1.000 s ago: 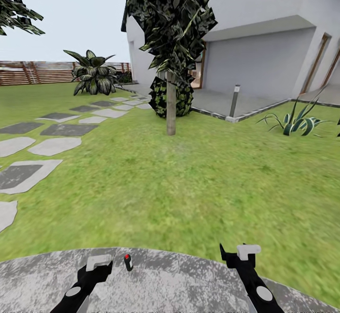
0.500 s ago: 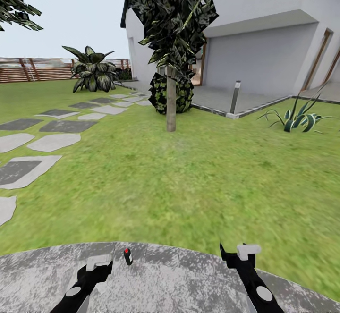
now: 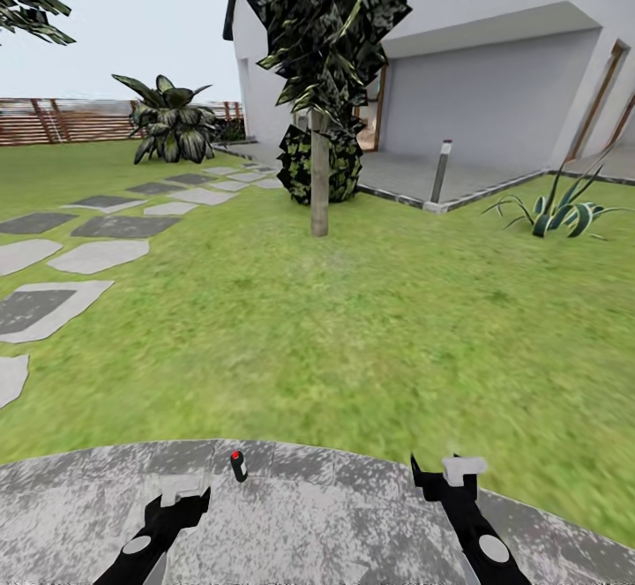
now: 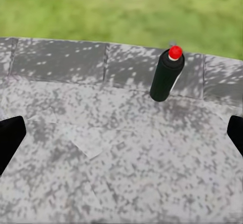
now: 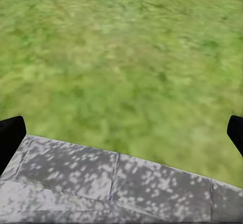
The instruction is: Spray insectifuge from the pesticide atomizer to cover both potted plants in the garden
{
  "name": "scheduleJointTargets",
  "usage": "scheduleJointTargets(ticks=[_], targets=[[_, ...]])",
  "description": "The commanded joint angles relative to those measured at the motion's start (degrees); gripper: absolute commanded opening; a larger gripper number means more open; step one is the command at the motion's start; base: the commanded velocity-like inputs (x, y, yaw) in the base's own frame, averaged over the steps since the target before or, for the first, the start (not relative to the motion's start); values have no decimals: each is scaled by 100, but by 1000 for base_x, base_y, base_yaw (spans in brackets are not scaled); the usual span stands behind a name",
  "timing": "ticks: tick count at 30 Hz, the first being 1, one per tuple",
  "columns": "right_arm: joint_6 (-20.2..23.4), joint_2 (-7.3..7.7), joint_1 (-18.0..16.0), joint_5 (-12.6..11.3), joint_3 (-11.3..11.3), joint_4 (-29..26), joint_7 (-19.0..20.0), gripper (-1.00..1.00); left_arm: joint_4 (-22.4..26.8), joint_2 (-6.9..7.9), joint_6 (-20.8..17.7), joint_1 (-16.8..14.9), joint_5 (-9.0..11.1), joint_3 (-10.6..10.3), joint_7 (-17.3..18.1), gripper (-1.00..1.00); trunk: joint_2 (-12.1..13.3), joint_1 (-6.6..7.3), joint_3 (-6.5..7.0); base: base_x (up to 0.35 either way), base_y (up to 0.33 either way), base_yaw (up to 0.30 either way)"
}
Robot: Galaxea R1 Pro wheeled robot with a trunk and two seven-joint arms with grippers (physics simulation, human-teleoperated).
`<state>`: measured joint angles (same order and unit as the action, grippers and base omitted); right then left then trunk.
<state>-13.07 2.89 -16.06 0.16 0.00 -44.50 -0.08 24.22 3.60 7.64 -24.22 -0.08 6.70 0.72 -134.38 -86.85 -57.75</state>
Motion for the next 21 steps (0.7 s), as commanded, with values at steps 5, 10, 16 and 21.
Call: scheduleJointTargets(ticks=[5,10,16,21], targets=[[-16,1,-3,2,0,3,-1,100,-5,-5,18,-4,-1,16,8,100,-204,-109,-141,0,0,0],[-14,1,-3,2,0,3,-1,100,-5,-9,18,-4,-1,16,8,100,-404,-219,-276,0,0,0],[-12,1,-3,0,0,3,-1,100,-5,-9,18,-4,-1,16,6,100,-645,-351,-439,0,0,0],[-13,1,-3,-1,0,3,-1,100,-5,-9,18,-4,-1,16,7,100,-846,-461,-574,0,0,0]])
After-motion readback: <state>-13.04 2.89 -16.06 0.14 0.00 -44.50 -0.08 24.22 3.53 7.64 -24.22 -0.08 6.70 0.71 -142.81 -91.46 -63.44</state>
